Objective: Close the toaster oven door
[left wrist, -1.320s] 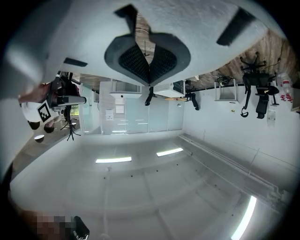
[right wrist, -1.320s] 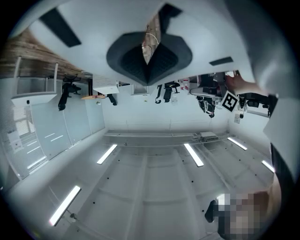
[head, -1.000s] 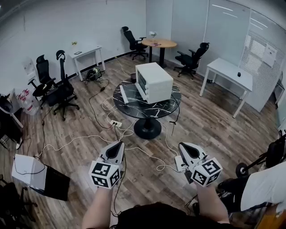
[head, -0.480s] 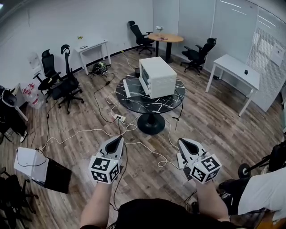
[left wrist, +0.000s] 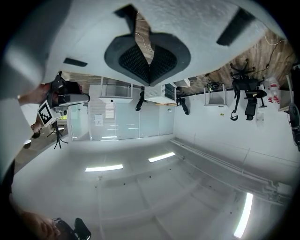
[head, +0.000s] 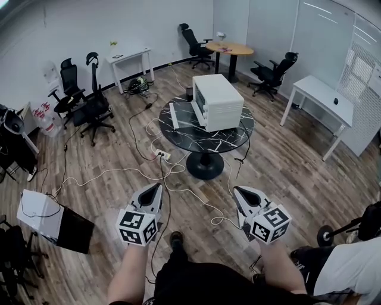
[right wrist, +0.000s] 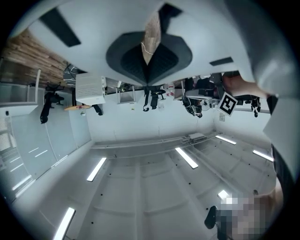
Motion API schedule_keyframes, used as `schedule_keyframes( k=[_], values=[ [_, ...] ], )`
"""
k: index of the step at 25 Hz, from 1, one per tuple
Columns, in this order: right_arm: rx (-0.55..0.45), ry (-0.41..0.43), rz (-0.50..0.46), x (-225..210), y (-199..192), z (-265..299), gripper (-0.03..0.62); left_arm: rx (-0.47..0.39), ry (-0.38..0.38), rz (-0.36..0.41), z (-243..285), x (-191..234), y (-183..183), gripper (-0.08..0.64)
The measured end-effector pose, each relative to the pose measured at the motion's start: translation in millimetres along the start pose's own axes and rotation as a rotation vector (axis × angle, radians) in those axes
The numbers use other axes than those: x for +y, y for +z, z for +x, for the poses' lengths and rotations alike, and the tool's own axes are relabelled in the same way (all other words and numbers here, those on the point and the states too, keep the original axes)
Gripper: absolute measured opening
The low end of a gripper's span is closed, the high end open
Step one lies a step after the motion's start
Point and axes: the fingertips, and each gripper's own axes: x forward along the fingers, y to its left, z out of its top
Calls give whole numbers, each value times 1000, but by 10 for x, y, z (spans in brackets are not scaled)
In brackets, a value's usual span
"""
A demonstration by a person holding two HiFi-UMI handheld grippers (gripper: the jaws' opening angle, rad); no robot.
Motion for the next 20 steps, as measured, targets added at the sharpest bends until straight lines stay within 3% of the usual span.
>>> schedule_keyframes(
  k=[5, 13, 20],
  values=[
    [30, -10, -4, -93, -33, 585, 6, -21, -8, 5, 367, 535, 0, 0],
    [36, -30, 9, -161, 229, 1904, 6, -46, -7, -6, 896, 1767, 212, 0],
    [79, -7, 38, 6, 46, 2722, 6, -10, -33, -8, 1091, 2397, 85, -1]
  ],
)
